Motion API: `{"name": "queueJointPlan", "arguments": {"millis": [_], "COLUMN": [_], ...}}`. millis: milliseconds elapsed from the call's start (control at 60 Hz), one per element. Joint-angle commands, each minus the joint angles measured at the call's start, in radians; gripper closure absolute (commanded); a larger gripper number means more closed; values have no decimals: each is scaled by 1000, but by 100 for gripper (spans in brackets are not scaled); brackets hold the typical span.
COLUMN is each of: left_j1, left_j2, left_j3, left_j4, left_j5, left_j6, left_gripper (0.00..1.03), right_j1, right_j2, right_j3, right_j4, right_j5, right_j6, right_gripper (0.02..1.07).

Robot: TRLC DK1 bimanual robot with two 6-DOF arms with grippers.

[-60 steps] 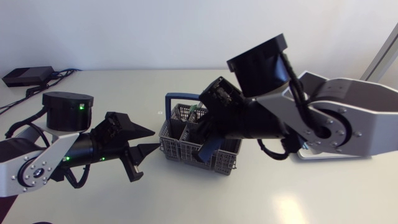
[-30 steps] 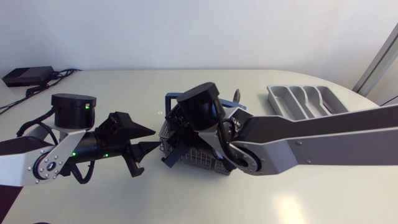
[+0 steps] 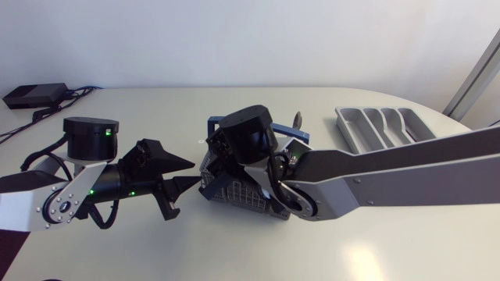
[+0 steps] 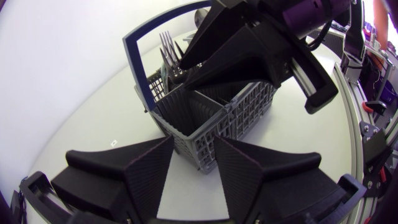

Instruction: Sort the cutlery from the basket into the organizer compartments.

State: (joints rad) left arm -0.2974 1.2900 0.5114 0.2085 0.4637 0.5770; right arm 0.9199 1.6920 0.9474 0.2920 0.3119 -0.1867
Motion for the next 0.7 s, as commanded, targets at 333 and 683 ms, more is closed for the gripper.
{"name": "queueJointPlan", "arguments": {"millis": [333, 683], "left_j1": [-3, 1], "left_j2": [11, 5], "left_j3": [-2, -8], "left_j4": [9, 11], "left_j5": [10, 10], "left_j6": [14, 7], "left_gripper": [57, 57], "right_j1": [-15, -6], "right_j2": [43, -8], "right_j3": [14, -15], "right_j4": [67, 68], "right_j5": [10, -50], "right_j6": [0, -19], "right_gripper": [99, 101]}}
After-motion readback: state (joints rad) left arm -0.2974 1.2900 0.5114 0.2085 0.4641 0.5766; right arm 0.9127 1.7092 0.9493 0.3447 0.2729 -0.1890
